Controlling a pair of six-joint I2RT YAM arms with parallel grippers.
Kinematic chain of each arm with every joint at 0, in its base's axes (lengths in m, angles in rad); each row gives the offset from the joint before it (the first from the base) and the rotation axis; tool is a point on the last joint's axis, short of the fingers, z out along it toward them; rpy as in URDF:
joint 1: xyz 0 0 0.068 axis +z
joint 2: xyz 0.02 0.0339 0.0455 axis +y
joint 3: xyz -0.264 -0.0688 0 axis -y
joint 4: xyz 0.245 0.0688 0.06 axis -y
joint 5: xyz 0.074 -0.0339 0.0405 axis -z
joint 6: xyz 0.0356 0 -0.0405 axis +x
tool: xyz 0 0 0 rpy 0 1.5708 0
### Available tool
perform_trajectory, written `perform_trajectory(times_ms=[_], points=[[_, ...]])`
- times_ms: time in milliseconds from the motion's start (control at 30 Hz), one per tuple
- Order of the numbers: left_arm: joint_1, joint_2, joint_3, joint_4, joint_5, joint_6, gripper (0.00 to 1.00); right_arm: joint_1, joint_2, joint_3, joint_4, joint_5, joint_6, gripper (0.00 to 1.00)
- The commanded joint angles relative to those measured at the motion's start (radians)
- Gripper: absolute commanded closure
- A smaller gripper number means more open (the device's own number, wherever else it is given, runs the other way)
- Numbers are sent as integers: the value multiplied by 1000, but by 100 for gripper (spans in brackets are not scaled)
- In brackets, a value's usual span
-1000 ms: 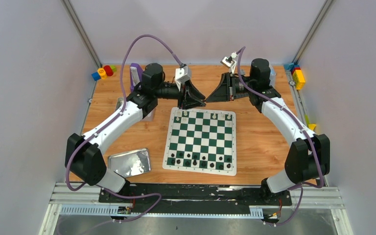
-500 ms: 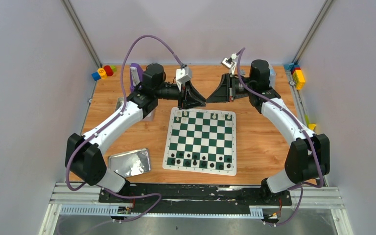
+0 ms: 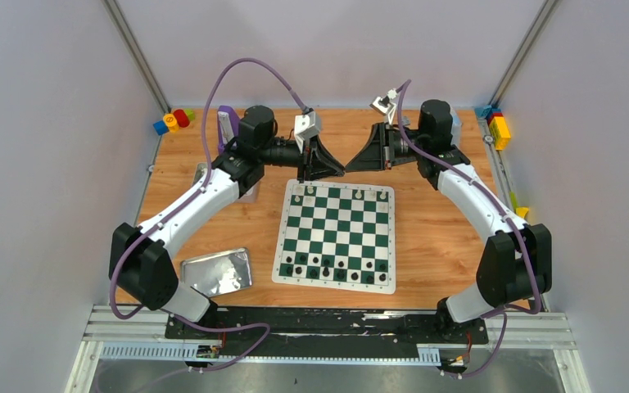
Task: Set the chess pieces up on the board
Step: Place the chess piece on the chessboard.
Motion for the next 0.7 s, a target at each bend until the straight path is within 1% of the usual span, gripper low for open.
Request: perform_trajectory(times_ms=[0,133,233,333,400,500,667], points=[[-5,2,56,17,7,0,74,-6,-20,-9,38,7,-17,100],[-4,4,55,22,11,0,78,-5,-21,-11,38,7,-16,100],[-5,3,54,22,14,0,85,-6,-20,-11,38,7,-18,100],[-5,3,51,22,13,1,86,-6,-20,-8,38,7,-17,100],[-5,1,46,22,13,0,83,-5,-21,-7,38,8,-16,100],[-4,-5,32,21,12,0,76,-7,-22,-4,38,8,-15,100],[-5,-18,23,11,9,3,70,-12,-24,-2,38,8,-15,100]])
